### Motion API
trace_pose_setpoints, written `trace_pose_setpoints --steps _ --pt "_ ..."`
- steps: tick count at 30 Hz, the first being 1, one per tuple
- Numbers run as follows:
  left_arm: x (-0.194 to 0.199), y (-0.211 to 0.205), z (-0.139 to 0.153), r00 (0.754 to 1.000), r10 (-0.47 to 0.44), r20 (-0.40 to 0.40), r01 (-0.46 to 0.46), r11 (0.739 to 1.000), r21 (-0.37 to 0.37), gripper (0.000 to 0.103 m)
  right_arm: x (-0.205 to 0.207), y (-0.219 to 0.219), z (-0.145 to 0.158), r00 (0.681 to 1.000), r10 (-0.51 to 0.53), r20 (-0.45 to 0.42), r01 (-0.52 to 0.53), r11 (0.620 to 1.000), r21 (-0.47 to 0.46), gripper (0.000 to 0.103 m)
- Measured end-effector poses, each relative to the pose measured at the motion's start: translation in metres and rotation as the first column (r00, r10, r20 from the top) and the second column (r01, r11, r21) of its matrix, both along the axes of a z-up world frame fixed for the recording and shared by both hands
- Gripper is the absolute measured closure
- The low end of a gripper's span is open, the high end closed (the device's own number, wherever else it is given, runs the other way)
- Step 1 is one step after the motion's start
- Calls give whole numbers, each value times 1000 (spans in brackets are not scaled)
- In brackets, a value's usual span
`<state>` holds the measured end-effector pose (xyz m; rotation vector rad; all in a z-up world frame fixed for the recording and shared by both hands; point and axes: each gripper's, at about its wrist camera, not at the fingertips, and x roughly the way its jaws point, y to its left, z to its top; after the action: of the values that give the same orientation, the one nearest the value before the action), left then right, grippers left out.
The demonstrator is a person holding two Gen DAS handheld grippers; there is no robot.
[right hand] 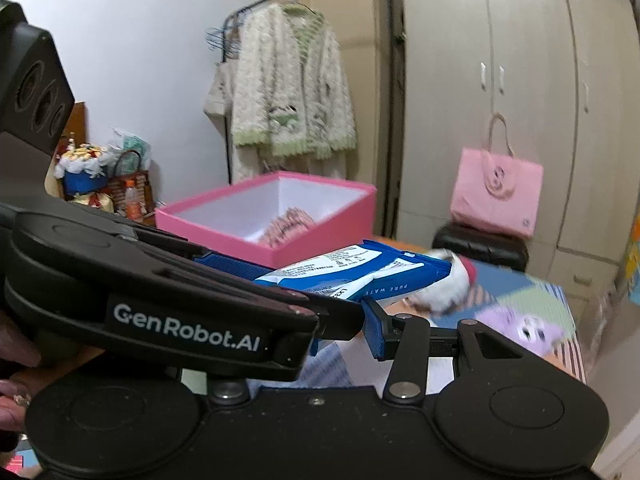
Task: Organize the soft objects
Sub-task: 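Lift the wet-wipe pack with the left gripper and carry it over the box, then open the left gripper to drop the wet-wipe pack into the box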
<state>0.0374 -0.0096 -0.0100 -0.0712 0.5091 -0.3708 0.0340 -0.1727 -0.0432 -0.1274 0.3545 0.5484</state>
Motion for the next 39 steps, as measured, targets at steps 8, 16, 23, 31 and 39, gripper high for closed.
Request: trace_pose_setpoints --steps 8,16,23,31,39 --pt "9 41 21 994 97 43 -98 995 17 37 15 40 25 994 98 54 -97 995 -21 51" --pt "56 90 26 984 171 43 -172 985 23 37 61 85 33 986 164 39 -165 986 25 51" --pt "118 119 10 979 196 -61 -195 981 18 37 118 119 20 982 183 -53 -181 983 39 51" --pt "144 134 -11 971 205 -123 -202 979 31 37 156 138 2 971 196 -134 -197 980 5 50" --pt "140 134 -15 966 242 -86 -235 968 87 34 165 150 -11 974 156 -167 -170 982 -77 33"
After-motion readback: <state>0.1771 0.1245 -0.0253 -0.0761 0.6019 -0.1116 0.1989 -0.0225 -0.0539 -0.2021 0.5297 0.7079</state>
